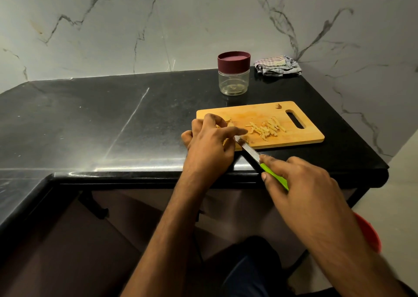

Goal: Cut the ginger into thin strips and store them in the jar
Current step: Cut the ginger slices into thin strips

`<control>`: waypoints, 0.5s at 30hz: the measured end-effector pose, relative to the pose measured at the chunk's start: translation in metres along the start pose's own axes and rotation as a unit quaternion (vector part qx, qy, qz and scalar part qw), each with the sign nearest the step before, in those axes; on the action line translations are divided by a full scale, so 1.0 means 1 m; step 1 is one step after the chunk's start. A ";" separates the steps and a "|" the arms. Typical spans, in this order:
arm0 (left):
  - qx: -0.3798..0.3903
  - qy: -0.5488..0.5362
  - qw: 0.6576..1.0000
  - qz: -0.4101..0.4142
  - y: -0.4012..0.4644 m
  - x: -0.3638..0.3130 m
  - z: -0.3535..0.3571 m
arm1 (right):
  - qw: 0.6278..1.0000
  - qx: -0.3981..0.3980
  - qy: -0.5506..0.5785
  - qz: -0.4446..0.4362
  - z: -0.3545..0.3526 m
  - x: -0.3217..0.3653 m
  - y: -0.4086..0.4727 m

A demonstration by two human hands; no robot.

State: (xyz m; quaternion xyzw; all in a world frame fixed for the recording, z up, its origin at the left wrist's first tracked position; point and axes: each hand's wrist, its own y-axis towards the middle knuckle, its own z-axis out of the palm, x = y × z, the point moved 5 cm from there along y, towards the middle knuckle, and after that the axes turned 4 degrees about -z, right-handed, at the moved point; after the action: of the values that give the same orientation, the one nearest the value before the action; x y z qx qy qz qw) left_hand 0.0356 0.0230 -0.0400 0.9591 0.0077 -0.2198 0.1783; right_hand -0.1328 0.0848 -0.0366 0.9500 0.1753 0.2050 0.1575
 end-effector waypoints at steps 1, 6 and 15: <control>-0.001 0.009 1.000 0.002 0.000 0.000 0.000 | 1.000 -0.001 0.002 -0.001 -0.001 0.000 0.000; -0.030 -0.040 0.997 -0.056 0.001 0.007 -0.003 | 0.999 -0.018 0.030 -0.012 -0.006 0.001 -0.002; -0.039 -0.103 0.989 -0.100 -0.001 0.014 -0.006 | 0.996 -0.033 0.078 -0.024 -0.001 0.010 -0.003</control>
State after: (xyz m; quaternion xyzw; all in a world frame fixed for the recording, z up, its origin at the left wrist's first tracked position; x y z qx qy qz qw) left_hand 0.0511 0.0252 -0.0413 0.9179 0.0933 -0.3340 0.1931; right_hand -0.1251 0.0913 -0.0334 0.9208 0.2030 0.2804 0.1798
